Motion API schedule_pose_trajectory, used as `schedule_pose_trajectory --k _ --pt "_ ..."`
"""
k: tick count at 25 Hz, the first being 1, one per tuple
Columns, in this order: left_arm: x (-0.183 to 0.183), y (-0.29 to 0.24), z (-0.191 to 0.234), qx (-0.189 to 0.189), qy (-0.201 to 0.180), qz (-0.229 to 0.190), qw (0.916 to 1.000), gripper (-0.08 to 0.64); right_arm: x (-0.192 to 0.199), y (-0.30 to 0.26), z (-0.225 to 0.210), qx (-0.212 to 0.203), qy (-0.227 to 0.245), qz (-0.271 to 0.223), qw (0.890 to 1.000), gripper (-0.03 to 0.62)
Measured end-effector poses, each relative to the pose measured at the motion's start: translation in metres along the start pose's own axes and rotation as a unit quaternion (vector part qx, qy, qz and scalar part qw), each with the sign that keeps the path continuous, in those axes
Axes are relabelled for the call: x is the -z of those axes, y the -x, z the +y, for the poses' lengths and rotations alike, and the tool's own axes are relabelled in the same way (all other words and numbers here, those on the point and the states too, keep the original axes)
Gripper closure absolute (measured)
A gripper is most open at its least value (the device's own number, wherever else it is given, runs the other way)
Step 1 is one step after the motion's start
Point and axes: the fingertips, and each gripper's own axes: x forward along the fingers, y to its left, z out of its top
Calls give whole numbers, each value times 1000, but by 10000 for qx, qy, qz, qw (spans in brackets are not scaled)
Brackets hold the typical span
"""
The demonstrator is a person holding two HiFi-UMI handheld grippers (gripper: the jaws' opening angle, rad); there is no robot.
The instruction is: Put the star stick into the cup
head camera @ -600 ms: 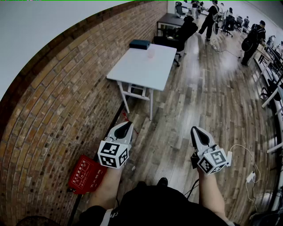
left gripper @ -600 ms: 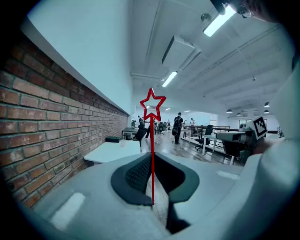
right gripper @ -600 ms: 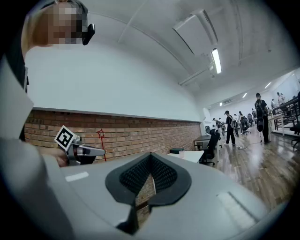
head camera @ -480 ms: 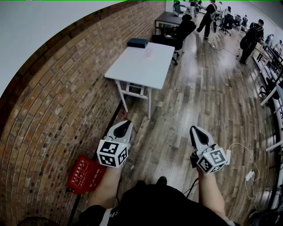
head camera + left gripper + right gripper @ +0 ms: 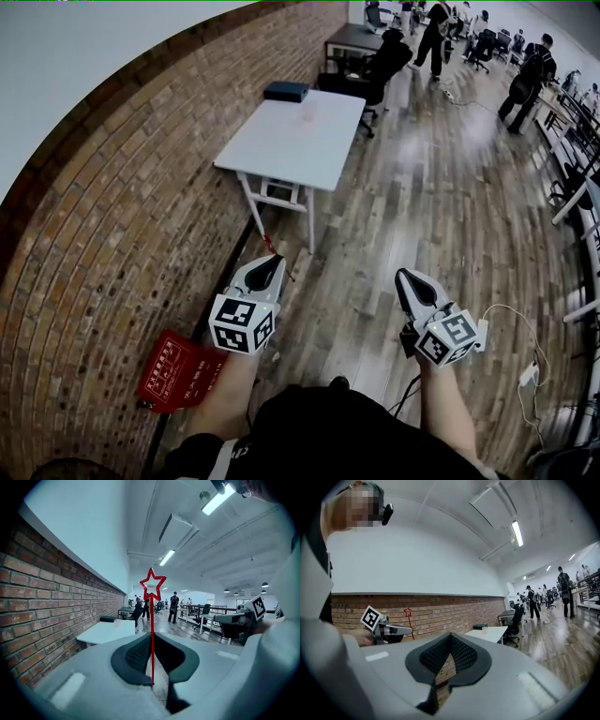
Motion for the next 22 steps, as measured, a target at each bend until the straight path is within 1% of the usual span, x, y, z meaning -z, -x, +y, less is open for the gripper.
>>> schedule_pose_trajectory --k 2,7,12,16,22 --pt "0 -7 -11 9 -14 13 10000 537 2 8 -11 -53 -82 4 10000 592" --pt "-1 -24 -37 19 -63 26 10000 537 15 32 -43 13 -371 59 9993 592" --pt "-1 -35 -51 20 -103 37 9999 537 26 36 -53 -88 -529 163 9984 592" --pt "1 -48 -45 -25 -62 39 10000 537 30 25 -55 -278 -574 214 9977 591" --pt "4 -79 -16 -64 75 43 9999 537 36 -13 -66 -386 -562 355 9970 592"
